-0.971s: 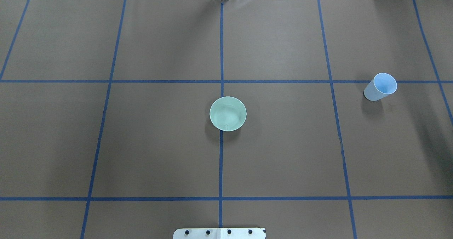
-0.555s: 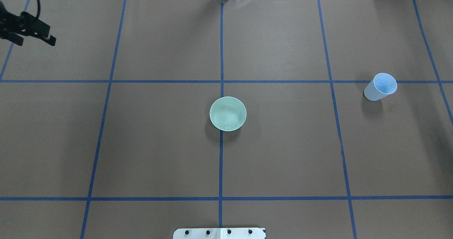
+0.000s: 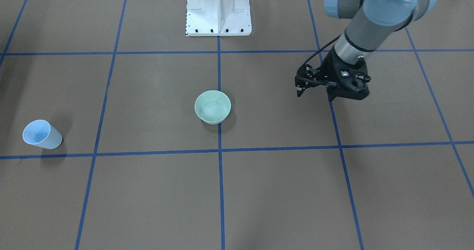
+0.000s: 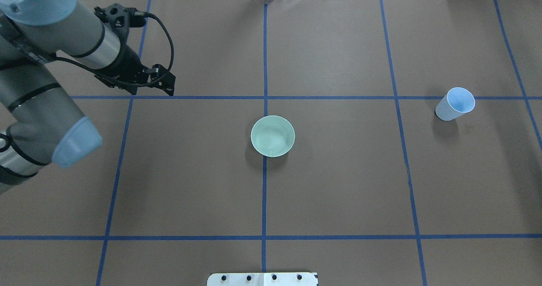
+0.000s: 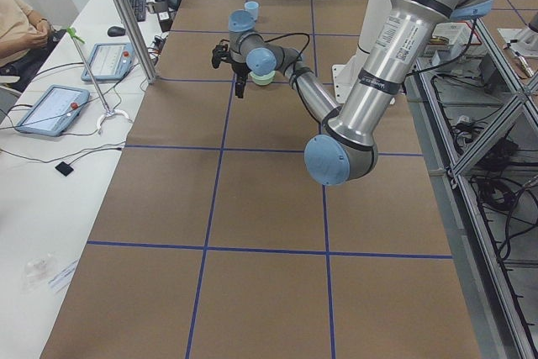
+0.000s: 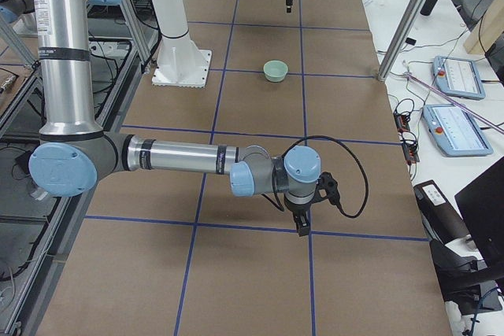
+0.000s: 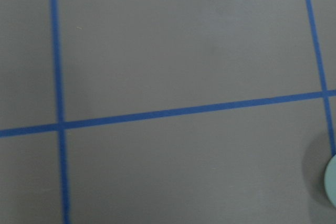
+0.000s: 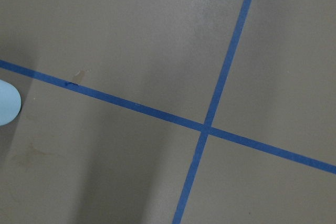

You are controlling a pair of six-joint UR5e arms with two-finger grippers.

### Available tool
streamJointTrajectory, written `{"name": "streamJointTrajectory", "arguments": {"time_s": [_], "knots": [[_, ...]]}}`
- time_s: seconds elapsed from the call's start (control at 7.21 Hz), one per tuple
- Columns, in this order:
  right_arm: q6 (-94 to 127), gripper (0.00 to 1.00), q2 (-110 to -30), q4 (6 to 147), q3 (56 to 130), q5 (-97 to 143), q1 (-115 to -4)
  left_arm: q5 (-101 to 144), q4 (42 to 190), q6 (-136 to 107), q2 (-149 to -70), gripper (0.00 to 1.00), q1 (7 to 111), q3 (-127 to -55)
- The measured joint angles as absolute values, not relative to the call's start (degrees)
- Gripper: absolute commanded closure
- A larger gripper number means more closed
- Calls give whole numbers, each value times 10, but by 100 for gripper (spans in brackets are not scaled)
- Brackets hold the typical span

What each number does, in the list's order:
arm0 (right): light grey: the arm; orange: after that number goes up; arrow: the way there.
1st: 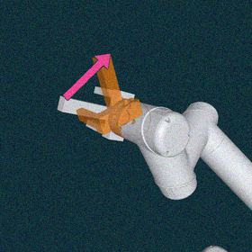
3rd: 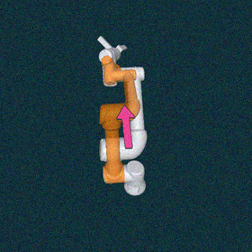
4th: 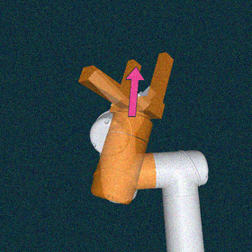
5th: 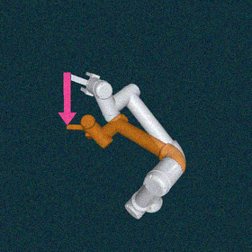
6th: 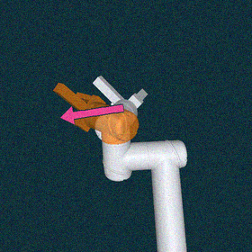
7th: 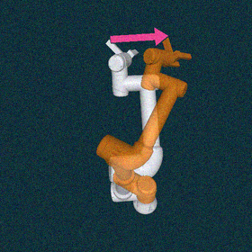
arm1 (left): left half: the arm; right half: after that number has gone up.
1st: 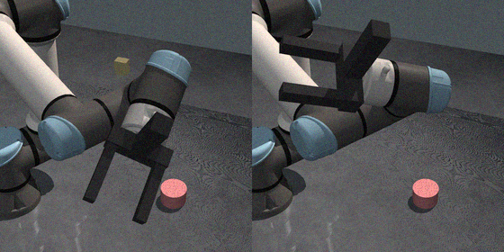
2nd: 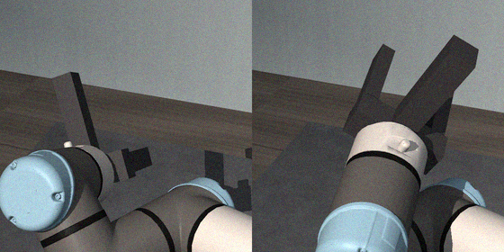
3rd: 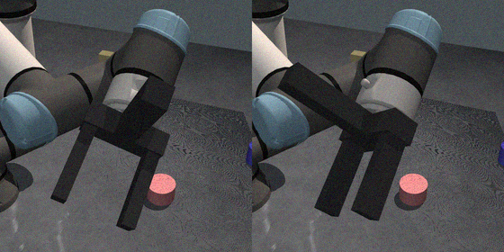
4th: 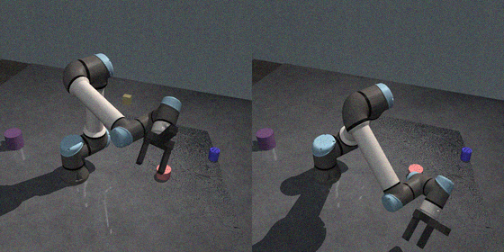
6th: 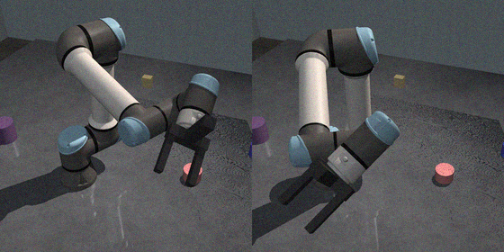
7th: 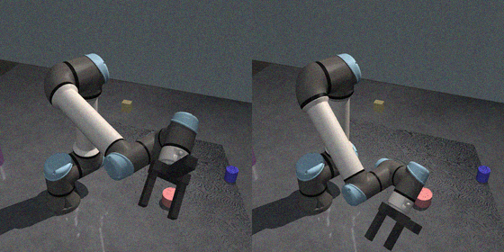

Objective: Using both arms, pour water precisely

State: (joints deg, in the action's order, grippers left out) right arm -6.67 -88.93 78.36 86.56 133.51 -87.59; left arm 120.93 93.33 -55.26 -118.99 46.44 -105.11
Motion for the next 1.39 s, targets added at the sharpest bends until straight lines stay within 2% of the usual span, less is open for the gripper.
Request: {"name": "streamJointTrajectory", "arguments": {"time_s": [0.55, 1.25, 1.39], "knots": [[-67, 0, -888, 782, 867, 1332, -881, 1100, 934, -682, -1313, 1, 352, -938], [-67, 0, -890, 781, 866, 1331, -882, 1070, 976, -733, -1336, 7, 309, -882], [-67, 0, -890, 781, 866, 1331, -882, 1070, 992, -750, -1346, 14, 306, -860]]}}
